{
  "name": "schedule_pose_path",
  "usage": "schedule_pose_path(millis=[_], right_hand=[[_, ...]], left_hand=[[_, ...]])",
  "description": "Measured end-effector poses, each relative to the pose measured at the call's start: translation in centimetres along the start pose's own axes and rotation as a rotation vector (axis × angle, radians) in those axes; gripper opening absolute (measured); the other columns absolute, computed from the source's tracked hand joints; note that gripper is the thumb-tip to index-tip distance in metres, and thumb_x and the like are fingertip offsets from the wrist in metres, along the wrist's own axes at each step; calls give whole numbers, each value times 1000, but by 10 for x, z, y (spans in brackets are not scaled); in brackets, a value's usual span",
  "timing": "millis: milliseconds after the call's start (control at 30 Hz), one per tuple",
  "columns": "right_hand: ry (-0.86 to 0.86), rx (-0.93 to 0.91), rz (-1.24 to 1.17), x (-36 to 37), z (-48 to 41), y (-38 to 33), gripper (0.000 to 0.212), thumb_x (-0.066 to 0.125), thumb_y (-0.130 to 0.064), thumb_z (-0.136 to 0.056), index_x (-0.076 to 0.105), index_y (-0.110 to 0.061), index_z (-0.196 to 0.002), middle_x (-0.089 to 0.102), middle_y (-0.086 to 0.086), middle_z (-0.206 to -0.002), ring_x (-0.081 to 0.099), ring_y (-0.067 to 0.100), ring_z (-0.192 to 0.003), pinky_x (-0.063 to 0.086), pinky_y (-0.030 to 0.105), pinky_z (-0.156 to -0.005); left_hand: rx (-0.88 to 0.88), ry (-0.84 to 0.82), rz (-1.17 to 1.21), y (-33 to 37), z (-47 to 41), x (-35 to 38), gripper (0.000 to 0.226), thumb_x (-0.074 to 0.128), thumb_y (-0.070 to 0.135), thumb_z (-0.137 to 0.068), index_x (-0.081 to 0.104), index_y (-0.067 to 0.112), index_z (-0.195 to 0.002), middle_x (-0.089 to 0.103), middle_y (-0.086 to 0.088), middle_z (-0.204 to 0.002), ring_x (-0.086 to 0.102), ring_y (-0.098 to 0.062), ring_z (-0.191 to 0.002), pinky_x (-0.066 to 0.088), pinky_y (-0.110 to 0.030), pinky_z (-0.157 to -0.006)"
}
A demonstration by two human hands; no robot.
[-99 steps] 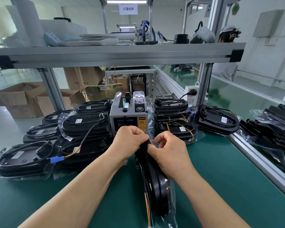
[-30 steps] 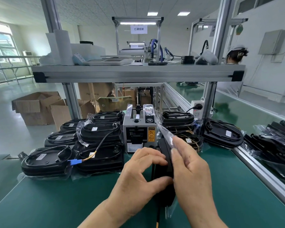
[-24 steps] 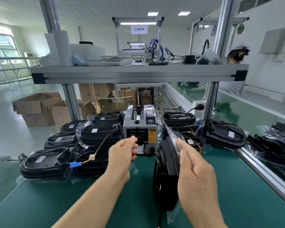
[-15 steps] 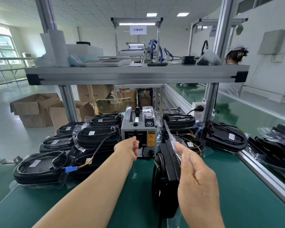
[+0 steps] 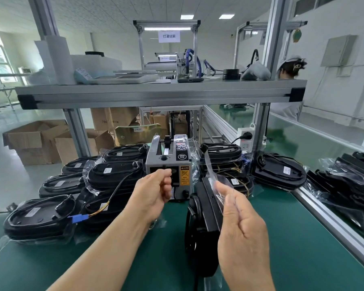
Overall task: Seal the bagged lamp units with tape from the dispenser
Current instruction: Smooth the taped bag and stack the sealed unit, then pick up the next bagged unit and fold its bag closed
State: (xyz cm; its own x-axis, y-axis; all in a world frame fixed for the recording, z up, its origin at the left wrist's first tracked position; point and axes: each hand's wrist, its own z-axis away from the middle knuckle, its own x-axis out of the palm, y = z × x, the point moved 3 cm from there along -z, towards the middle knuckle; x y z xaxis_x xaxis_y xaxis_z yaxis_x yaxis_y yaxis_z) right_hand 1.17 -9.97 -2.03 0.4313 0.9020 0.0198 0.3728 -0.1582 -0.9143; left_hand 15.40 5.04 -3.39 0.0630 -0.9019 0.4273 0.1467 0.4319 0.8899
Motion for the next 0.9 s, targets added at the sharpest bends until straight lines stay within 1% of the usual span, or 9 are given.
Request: schedule_pose_path(millis=[33, 100, 167, 233, 333, 467, 567, 733, 900], right_hand=[[5, -6, -16, 1, 1, -1, 35, 38, -23, -103, 68, -32, -118, 60, -47, -105, 52, -25, -107, 34, -6, -87], [22, 3, -56, 3, 2, 0, 34, 38, -23, -104, 69, -30, -118, 65, -40, -106, 56, -20, -106, 39, -2, -89], [50, 8, -73, 4, 2, 1, 33, 40, -24, -104, 69, -29, -117, 69, -31, -105, 61, -13, -105, 45, 6, -91], [63, -8, -68, 5, 3, 1, 32, 40, -24, -103, 69, -29, -116, 69, -30, -104, 62, -12, -102, 48, 8, -88], [72, -15, -90, 7, 4, 4, 32, 41, -23, -103, 69, -26, -117, 71, -26, -102, 63, -13, -102, 47, 6, -88], [67, -15, -114, 9, 6, 8, 33, 39, -28, -103, 68, -26, -119, 72, -19, -107, 64, -5, -108, 50, 22, -98], [60, -22, -128, 11, 7, 8, 42, 36, -40, -97, 68, -24, -119, 73, -16, -108, 65, -2, -109, 51, 28, -99], [56, -10, -126, 11, 6, 10, 32, 39, -23, -104, 69, -23, -118, 73, -16, -108, 66, -3, -108, 52, 27, -99], [53, -7, -149, 12, 6, 11, 32, 40, -24, -103, 69, -26, -116, 73, -20, -108, 66, -2, -109, 51, 27, -99]], left_hand=[[7, -135, -34, 6, 17, 2, 11, 72, 15, -82, 65, 17, -74, 53, 4, -59, 45, -6, -48, 41, -19, -49], [20, -359, -153, 18, 49, 11, 14, 80, 22, -73, 68, 21, -67, 55, 2, -63, 46, -8, -51, 43, -20, -52], [64, -464, -326, 25, 73, 21, 17, 82, 25, -73, 67, 21, -65, 55, 3, -63, 46, -8, -53, 42, -18, -53], [114, -448, -486, 28, 85, 29, 17, 80, 17, -79, 67, 17, -68, 54, 4, -59, 43, -6, -51, 38, -15, -50], [142, -404, -603, 29, 87, 35, 13, 74, 10, -83, 65, 8, -73, 51, 4, -54, 38, -5, -47, 32, -13, -46], [124, -426, -718, 33, 85, 38, 17, 74, 12, -83, 67, 10, -68, 48, 2, -55, 33, -7, -47, 28, -14, -45], [111, -454, -765, 35, 83, 39, 17, 75, 13, -83, 69, 14, -66, 53, 6, -53, 34, -5, -45, 28, -15, -44], [127, -428, -811, 34, 81, 38, 19, 76, 16, -80, 72, 18, -62, 51, 3, -56, 33, -8, -50, 26, -19, -47], [161, -417, -823, 32, 81, 37, 13, 78, 20, -78, 73, 15, -67, 56, -4, -64, 37, -10, -54, 29, -19, -48]])
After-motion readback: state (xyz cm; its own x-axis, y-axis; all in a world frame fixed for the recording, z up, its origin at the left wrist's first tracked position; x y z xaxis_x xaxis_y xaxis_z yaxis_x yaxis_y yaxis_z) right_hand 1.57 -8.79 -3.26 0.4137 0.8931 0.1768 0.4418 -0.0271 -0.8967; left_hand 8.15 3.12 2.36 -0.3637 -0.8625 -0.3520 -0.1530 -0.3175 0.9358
